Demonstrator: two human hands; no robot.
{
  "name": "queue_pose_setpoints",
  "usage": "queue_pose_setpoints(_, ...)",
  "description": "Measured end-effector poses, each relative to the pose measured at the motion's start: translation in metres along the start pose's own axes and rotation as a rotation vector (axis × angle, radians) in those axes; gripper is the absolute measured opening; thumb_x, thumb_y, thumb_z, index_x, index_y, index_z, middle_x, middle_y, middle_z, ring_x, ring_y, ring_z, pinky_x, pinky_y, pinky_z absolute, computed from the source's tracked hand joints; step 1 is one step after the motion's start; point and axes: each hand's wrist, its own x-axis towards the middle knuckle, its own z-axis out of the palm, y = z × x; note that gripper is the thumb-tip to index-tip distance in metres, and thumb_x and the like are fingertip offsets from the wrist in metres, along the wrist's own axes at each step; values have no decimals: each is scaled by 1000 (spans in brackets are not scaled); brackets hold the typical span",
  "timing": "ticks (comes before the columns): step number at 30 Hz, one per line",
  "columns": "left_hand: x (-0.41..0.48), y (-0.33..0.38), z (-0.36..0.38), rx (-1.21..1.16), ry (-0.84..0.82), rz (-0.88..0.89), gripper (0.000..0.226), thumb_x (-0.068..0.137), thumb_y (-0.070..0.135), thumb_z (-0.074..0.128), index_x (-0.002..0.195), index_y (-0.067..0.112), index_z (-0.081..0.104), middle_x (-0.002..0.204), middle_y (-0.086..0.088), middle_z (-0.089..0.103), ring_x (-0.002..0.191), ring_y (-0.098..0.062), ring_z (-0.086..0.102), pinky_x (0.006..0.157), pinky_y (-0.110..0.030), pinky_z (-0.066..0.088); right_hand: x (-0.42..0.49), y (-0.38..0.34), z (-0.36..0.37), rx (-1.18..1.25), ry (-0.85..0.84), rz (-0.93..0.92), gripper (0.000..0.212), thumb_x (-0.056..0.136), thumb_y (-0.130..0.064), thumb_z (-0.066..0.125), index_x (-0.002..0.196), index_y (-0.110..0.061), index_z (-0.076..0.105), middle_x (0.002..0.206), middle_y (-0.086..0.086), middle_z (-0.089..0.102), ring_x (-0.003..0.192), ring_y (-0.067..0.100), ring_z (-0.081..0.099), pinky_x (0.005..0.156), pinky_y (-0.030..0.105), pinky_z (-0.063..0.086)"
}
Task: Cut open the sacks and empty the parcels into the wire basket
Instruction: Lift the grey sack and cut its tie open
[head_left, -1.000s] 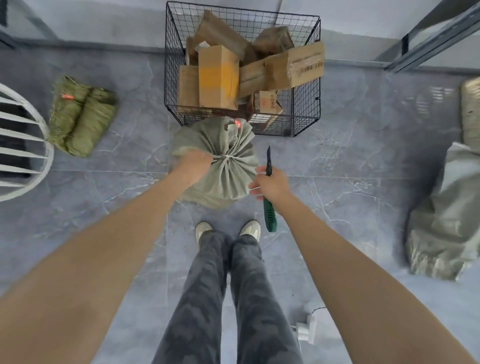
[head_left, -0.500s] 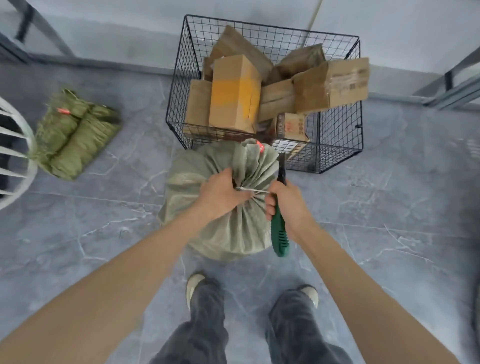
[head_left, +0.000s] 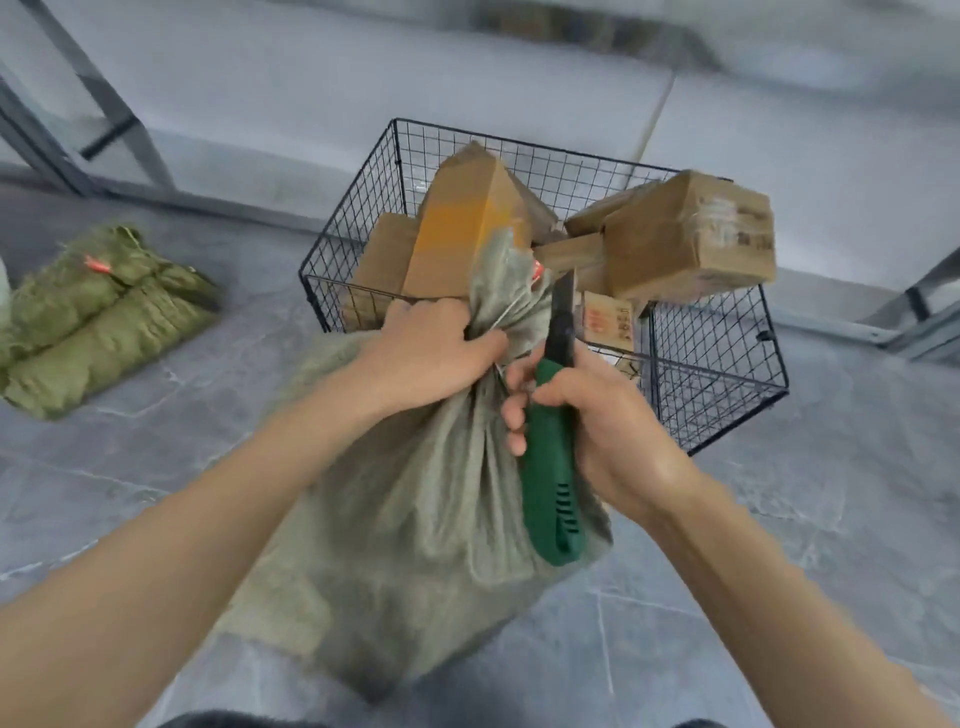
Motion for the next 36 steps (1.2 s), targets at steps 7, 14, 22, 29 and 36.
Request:
queue_pose_setpoints(7,-8,-8,6,-910,32,-230,30,88,38,56,76,18,75,85,-7,75,73,-19,72,84,-35,52,-9,-4,-1,-16,-34,-111,18,98,-10,43,106,-5,58,72,7,50,60,20,51,54,30,50)
queue_pose_setpoints(14,-17,-4,4,-1063,109,-320,29,90,40,53,99,19,70,86,2,76,77,-13,72,72,-26,51,-17,1,12,-206,-122,14,29,102,-30,36,94,-7,53,53,8,47,41,21,42,45,28,43)
queue_pose_setpoints(22,-22,-5,13,-1288,272,-485,59,74,57,57,118,18,63,110,-5,69,100,-23,66,84,-37,51,-20,22,23,-314,-172,156,31,102,-29,39,83,-8,52,52,7,44,38,18,40,43,27,41)
queue_pose_setpoints(29,-14,-10,14,-1359,266,-492,76,56,63,60,118,18,64,108,-6,70,96,-27,68,94,-49,49,-21,19,22,-218,-200,260,28,100,-26,42,80,-8,51,51,10,40,36,18,36,39,25,39)
queue_pose_setpoints(36,-10,-9,15,-1381,237,-440,49,76,49,56,109,15,70,99,-8,74,92,-27,70,87,-42,52,-20,16,18,-226,-184,300,27,99,-25,43,80,-8,51,51,9,41,36,17,37,40,23,39)
